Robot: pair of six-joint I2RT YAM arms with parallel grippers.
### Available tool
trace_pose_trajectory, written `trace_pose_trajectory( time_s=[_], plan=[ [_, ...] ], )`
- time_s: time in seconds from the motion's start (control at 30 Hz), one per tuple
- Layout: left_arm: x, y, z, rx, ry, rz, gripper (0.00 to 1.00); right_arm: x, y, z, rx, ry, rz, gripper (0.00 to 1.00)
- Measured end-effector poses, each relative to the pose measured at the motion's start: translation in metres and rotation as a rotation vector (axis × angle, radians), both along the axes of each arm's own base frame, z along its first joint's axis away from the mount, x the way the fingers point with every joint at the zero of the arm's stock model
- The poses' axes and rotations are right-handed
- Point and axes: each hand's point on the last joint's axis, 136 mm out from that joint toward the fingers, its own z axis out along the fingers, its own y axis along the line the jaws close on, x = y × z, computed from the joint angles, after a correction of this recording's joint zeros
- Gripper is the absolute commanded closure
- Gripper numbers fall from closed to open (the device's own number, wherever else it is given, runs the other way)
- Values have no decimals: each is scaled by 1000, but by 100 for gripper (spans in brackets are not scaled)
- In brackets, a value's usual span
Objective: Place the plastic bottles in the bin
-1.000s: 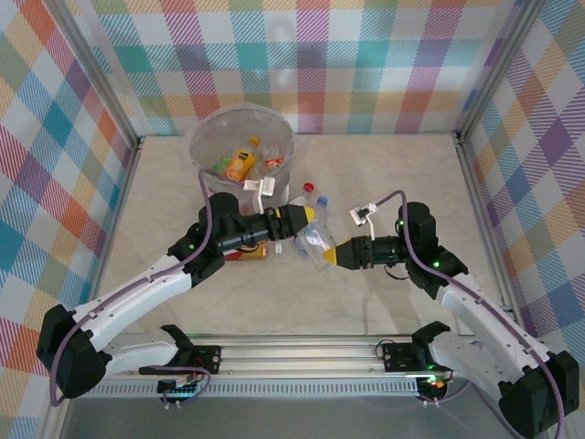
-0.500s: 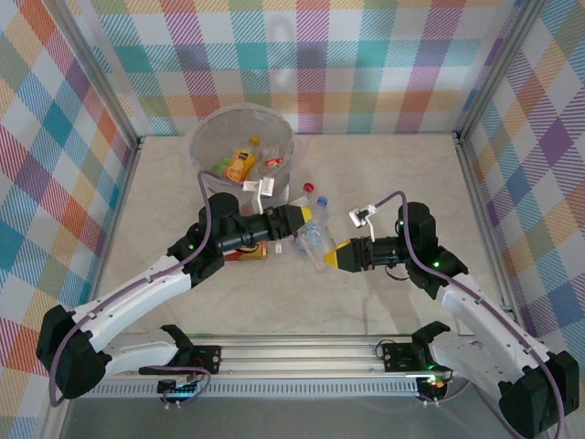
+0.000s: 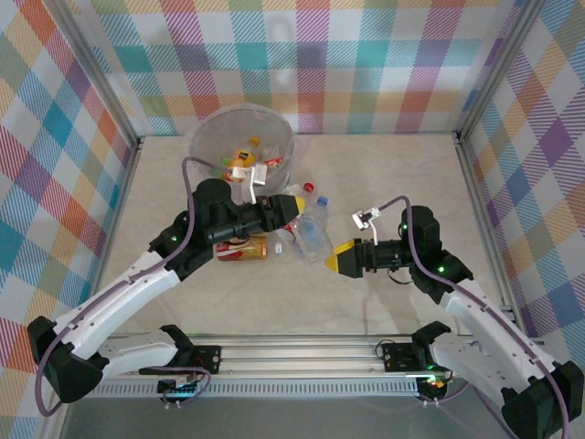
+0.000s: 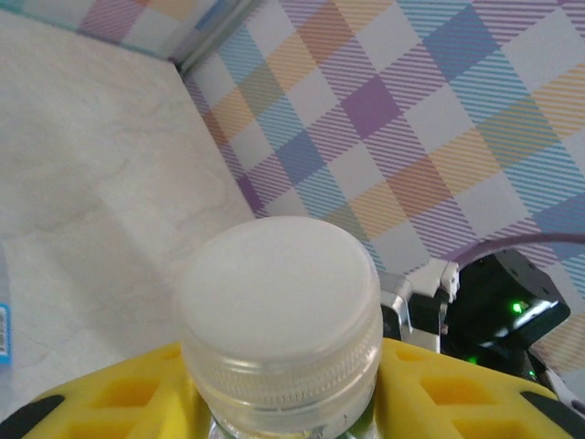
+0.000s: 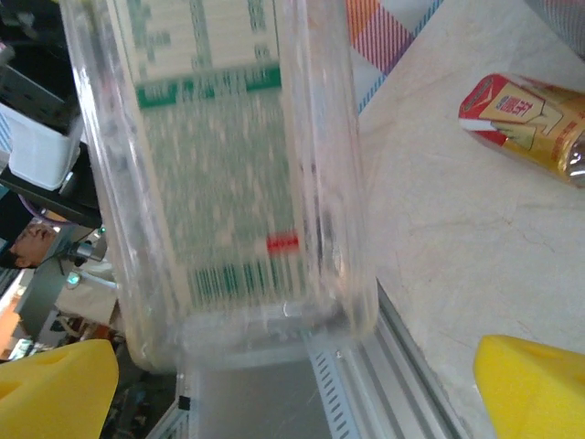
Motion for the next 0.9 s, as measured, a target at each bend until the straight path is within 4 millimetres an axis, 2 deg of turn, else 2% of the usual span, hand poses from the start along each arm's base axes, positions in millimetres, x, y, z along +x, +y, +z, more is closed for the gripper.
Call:
trace_pose_trajectory(
  time_s=[0.1, 0.2, 0.33, 0.43, 0.53, 0.67, 0.9],
  plan=[
    [3, 13, 20, 70, -57, 38, 55, 2, -4, 11, -6, -54, -42, 0],
    [10, 24, 42, 142, -122, 78, 55, 7, -9, 31, 3, -142, -98, 0],
    [27, 36, 69, 251, -208, 135, 55, 15, -16, 61, 21, -253, -187, 0],
    [45, 45, 84, 330, -257, 181, 55, 18, -18, 77, 27, -318, -243, 0],
    [64, 54, 97, 408, -297, 223, 55, 15, -11, 84, 20, -370, -265, 0],
    [90, 66, 113, 510, -351, 285, 55, 8, 1, 84, -4, -430, -273, 0],
    [128, 99, 109, 714, -404, 383, 54, -1, 26, 73, -95, -567, -287, 0]
  ],
)
